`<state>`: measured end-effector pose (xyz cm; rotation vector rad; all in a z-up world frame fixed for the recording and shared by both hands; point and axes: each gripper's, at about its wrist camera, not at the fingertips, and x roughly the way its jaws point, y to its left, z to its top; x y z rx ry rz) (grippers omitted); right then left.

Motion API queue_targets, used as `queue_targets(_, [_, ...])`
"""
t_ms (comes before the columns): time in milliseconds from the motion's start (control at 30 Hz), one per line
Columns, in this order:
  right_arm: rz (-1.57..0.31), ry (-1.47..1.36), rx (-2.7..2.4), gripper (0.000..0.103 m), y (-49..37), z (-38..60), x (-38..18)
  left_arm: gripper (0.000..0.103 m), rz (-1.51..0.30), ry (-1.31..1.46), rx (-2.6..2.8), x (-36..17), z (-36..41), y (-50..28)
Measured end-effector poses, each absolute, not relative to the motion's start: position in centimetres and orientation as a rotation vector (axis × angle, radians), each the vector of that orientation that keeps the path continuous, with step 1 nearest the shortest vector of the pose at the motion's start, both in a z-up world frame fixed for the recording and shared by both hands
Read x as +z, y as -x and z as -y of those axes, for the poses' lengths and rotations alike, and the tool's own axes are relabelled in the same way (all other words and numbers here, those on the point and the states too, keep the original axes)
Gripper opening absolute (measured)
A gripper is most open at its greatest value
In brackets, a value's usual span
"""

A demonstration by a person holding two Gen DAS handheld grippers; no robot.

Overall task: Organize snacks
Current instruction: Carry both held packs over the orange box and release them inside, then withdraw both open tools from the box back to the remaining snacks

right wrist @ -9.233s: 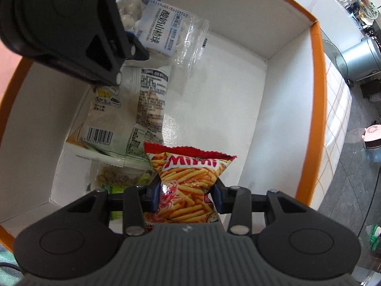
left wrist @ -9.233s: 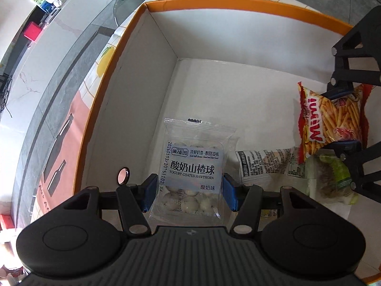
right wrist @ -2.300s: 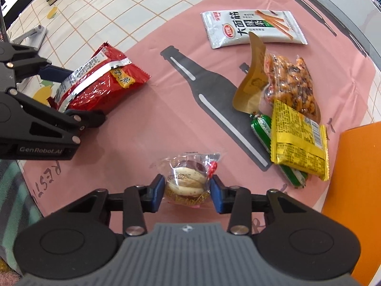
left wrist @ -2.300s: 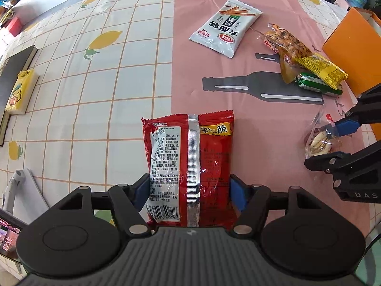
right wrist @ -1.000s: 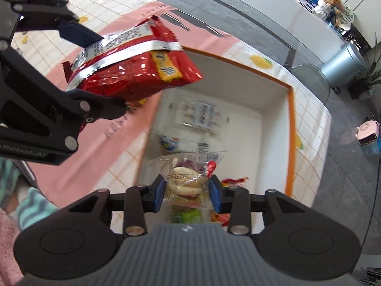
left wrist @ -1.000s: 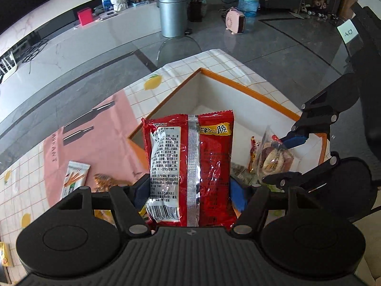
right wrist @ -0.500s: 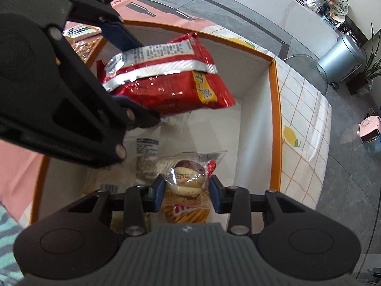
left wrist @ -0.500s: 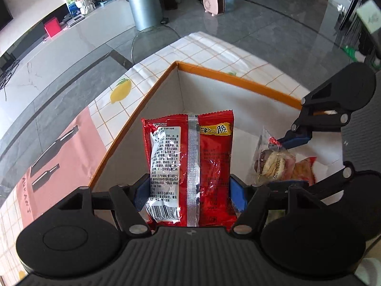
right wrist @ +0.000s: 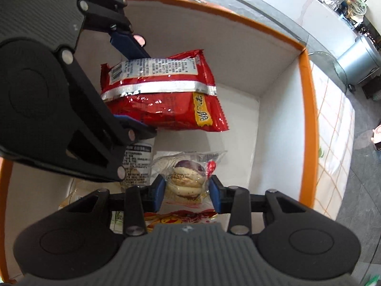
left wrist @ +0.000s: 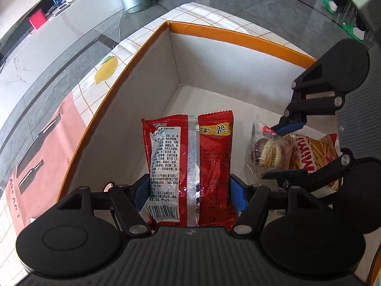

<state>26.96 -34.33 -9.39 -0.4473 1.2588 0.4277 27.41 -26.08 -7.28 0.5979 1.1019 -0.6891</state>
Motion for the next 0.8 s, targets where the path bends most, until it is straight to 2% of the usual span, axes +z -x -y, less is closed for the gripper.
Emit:
queue_targets(300, [-1.269,0.422,0.404,0.04,-27.7,34.4,-9.6,0.085,-1.131,-0.554,-0.675,-7.5,25.5,-28.0])
queue_targets(467, [-1.27,0.444,0.394,0.054,-27.8,33.8,-9.2,0.089,-1.131,-0.545,-0.661,-7.1,25.5,-28.0])
queue_targets(800, [-1.308,0.465,0.35,0.068,-27.0,32.3,-7.3,0.089,-1.144,-0.49,-0.631,-4.6,23.9,-27.2])
